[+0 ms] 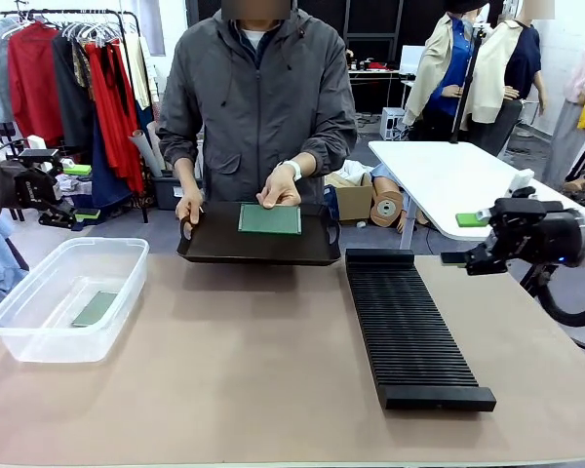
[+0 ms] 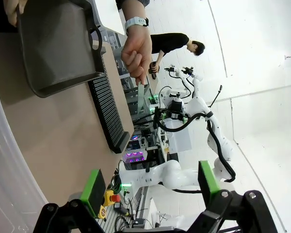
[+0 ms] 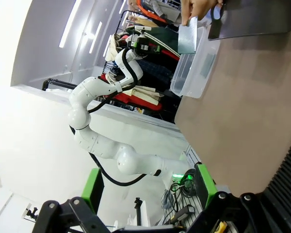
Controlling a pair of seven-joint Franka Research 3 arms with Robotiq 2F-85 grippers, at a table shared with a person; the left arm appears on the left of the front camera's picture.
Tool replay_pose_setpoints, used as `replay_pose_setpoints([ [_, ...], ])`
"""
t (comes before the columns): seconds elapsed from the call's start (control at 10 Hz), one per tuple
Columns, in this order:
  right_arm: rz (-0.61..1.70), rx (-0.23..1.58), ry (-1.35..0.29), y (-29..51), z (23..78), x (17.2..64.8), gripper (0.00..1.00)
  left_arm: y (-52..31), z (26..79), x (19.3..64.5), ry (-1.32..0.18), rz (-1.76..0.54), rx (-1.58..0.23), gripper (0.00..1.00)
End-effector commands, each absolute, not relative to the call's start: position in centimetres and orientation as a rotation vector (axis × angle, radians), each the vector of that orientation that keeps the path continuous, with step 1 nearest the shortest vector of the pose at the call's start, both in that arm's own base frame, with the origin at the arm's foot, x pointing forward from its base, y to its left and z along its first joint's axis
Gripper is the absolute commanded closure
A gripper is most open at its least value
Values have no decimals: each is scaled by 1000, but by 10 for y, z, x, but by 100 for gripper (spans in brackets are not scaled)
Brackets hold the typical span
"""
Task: Sort PCBs into racks and boxes based on the side picked up.
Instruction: Pick up the Blank PCB handed by the Human.
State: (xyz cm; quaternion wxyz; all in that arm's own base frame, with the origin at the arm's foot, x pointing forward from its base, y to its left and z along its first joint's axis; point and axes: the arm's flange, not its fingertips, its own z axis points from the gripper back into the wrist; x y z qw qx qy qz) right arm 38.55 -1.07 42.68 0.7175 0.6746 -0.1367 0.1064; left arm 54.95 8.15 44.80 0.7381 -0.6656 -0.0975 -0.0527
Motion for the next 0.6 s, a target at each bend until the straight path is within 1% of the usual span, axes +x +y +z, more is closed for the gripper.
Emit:
replay_pose_setpoints([
  [0.0, 272, 1527, -340, 14, 419, 402, 0, 82, 449, 547, -206, -116, -1468, 0],
  [0.3, 270, 1533, -379, 45, 406, 426, 0, 82, 449, 547, -206, -116, -1468, 0],
  [0.5, 296, 1537, -360, 61, 399, 444, 0, 82, 449, 547, -206, -116, -1468, 0],
])
